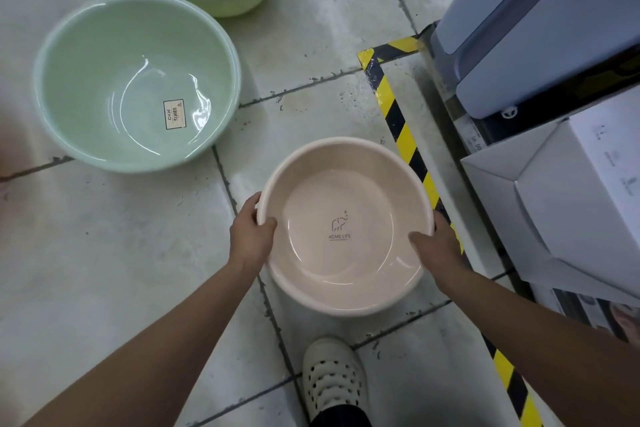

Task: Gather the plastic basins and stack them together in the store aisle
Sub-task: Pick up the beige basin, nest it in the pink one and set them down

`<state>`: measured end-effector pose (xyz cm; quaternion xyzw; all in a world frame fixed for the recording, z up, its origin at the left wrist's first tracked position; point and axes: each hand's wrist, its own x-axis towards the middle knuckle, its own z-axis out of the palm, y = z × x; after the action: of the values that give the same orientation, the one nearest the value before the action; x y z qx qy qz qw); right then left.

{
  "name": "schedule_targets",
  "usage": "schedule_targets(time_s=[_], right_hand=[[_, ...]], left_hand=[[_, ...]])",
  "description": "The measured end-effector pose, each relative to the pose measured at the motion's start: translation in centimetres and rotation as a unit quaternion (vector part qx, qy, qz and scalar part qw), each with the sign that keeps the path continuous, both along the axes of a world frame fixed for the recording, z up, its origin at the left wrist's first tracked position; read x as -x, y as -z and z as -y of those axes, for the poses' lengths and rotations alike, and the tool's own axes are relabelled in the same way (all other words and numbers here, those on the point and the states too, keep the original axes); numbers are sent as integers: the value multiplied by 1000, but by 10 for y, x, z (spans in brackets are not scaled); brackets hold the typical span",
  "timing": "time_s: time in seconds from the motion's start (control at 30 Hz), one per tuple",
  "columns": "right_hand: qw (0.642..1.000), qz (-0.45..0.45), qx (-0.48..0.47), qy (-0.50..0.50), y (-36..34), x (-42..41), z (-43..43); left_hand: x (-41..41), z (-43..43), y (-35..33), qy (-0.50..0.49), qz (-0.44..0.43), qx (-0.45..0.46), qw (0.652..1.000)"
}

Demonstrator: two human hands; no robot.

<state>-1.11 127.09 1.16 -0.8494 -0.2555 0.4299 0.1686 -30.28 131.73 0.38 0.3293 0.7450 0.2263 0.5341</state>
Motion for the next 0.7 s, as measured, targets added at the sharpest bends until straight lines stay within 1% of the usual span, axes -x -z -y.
schedule_targets(time_s=[0.13, 0.3, 0.5, 0.7], right_hand=[[998, -43, -25, 25, -33, 11, 10], [997, -55, -52, 1, -85, 45, 10], [990, -61, -71, -105, -149, 136, 6], [966, -128, -64, -218, -198, 267, 42]], left_hand=[[12, 19, -38, -49, 20, -43, 998], [52, 46, -90, -92, 33, -51, 994], [139, 105, -155, -166, 6, -59, 984], [253, 208, -205, -250, -50, -45, 966]])
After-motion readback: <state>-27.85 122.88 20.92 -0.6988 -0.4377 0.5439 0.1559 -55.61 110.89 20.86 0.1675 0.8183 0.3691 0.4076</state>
